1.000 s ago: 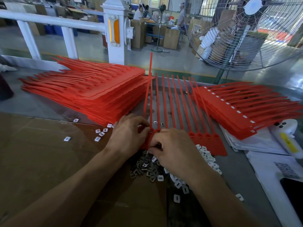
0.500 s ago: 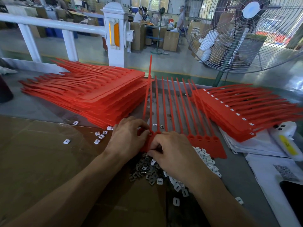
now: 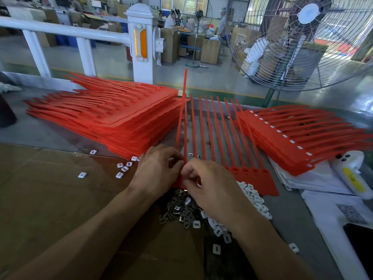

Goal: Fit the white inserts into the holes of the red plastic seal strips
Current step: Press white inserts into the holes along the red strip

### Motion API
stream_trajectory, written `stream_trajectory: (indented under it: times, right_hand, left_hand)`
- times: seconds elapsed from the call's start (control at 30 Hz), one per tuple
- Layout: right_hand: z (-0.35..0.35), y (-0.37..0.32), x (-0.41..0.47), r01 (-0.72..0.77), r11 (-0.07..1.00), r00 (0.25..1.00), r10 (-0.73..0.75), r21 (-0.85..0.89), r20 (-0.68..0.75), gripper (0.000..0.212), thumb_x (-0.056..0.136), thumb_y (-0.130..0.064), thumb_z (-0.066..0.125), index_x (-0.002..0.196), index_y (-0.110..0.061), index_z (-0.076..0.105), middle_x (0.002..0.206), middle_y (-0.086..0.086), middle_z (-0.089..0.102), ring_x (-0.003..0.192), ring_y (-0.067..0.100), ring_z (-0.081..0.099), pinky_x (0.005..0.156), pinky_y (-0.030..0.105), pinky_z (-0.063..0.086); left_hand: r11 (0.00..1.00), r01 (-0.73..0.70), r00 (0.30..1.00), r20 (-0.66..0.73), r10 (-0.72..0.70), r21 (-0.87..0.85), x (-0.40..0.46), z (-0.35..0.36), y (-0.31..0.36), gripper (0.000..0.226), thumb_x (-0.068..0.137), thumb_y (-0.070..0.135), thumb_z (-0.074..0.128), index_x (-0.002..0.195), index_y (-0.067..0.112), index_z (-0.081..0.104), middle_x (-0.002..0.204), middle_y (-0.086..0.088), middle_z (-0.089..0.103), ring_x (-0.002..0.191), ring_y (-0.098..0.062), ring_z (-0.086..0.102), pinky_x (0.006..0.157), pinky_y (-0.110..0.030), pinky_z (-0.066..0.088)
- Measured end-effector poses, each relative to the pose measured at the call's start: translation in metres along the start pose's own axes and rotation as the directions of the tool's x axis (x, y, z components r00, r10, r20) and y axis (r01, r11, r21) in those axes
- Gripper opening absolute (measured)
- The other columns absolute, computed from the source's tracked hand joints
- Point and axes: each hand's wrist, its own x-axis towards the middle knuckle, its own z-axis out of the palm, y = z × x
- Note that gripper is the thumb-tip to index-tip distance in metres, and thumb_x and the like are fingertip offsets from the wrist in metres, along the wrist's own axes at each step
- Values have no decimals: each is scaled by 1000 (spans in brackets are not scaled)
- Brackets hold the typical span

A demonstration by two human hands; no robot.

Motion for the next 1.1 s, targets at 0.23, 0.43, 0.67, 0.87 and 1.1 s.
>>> stream_trajectory:
  times: [0.23, 0.43, 0.67, 0.87, 1.1]
  right_hand:
    - [-20, 31, 5, -246, 930, 936, 301, 272, -184, 11, 97, -23, 71, 102, -31, 76, 93, -26, 69, 94, -21, 58, 74, -6, 38]
    - [-29, 56, 4, -337, 895, 879, 411, 293, -243, 12, 94, -18, 75, 93, -29, 77, 81, -27, 65, 83, -30, 53, 66, -9, 33]
    - [-16, 58, 14, -359, 906, 896, 402, 224, -189, 4, 93, -21, 77, 93, -24, 78, 85, -16, 72, 80, -7, 64, 63, 4, 45]
    - [-11, 57, 17, -330, 938, 919, 344, 103, -192, 4, 92, -21, 77, 95, -23, 79, 85, -20, 68, 78, -11, 60, 65, 0, 41]
    - [-11, 57, 17, -315, 946, 930, 323, 77, -175, 10, 94, -20, 74, 100, -22, 82, 90, -18, 73, 75, -13, 58, 65, 1, 40]
  left_hand:
    - [1000, -6, 1000, 0, 6, 3, 2, 2, -2, 12, 94, 35, 67, 104, 34, 72, 106, 14, 59, 116, -14, 50, 105, -46, 40]
    - [1000, -9, 1000, 2, 9, -3, 2, 2, -2, 11, 94, 35, 67, 103, 35, 72, 106, 15, 58, 116, -14, 49, 106, -47, 40]
    - [1000, -9, 1000, 4, 9, -5, 2, 1, -2, 11, 94, 35, 67, 104, 35, 72, 106, 15, 58, 116, -13, 49, 106, -46, 40]
    - [1000, -13, 1000, -6, 13, -9, 2, 1, -2, 11, 93, 33, 68, 102, 34, 73, 107, 13, 61, 115, -14, 51, 105, -47, 41]
    - [1000, -6, 1000, 11, 6, -12, 2, 0, -4, 11, 94, 35, 67, 104, 35, 73, 111, 13, 60, 118, -14, 50, 107, -47, 40]
